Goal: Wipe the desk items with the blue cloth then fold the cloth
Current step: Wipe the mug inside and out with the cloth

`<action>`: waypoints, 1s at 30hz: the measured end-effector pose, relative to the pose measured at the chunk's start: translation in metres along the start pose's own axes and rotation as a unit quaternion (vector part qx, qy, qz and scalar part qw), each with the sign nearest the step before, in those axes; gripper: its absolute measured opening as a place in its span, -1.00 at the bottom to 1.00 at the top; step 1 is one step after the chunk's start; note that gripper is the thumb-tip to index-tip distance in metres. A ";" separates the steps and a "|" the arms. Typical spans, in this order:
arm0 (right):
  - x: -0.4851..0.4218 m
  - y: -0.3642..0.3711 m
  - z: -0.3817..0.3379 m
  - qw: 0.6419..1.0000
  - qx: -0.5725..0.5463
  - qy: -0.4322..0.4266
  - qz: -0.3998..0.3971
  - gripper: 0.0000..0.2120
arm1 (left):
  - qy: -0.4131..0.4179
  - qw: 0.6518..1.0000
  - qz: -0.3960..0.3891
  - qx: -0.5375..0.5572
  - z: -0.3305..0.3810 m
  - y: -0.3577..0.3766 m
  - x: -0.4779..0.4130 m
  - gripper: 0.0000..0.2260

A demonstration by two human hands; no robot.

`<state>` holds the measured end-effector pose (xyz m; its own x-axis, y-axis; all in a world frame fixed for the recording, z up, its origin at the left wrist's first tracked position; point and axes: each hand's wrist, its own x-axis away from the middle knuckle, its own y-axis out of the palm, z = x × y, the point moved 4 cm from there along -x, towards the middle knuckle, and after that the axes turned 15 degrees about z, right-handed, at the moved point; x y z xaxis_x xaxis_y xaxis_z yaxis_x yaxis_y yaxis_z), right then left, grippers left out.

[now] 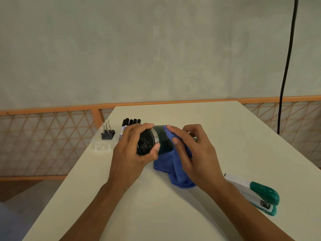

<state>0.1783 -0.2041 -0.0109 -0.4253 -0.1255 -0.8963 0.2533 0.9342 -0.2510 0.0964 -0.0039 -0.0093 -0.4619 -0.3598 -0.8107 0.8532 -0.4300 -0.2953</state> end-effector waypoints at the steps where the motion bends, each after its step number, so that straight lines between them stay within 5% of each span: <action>1: -0.002 -0.001 0.002 1.000 0.003 0.012 -0.007 -0.65 | -0.002 1.000 0.004 0.005 0.000 -0.002 -0.001 -0.50; 7: -0.008 -0.005 0.024 0.991 -0.026 0.112 -0.064 -0.69 | -0.015 0.999 0.007 0.030 0.001 -0.008 -0.006 -0.52; 15: -0.010 -0.009 0.020 0.963 -0.142 0.134 -0.186 -0.87 | -0.072 0.994 -0.042 0.067 -0.009 -0.005 -0.004 -0.51; 21: -0.010 -0.012 0.015 0.982 -0.127 0.113 -0.083 -0.85 | -0.148 0.979 -0.026 0.138 -0.014 -0.001 -0.005 -0.34; 26: 0.003 0.001 -0.006 0.987 -0.117 0.107 -0.014 -0.80 | -0.287 0.929 0.046 0.230 -0.016 0.003 -0.004 -0.37; 30: 0.011 0.005 -0.013 0.991 -0.089 0.099 0.027 -0.80 | -0.312 0.917 -0.025 0.249 -0.009 0.016 0.003 -0.43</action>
<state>0.1635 -0.1963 -0.0171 -0.5812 -0.0221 -0.8135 0.1315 0.9839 -0.1207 0.1104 -0.0043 -0.0214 -0.6787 -0.6661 -0.3092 0.6827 -0.7275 0.0686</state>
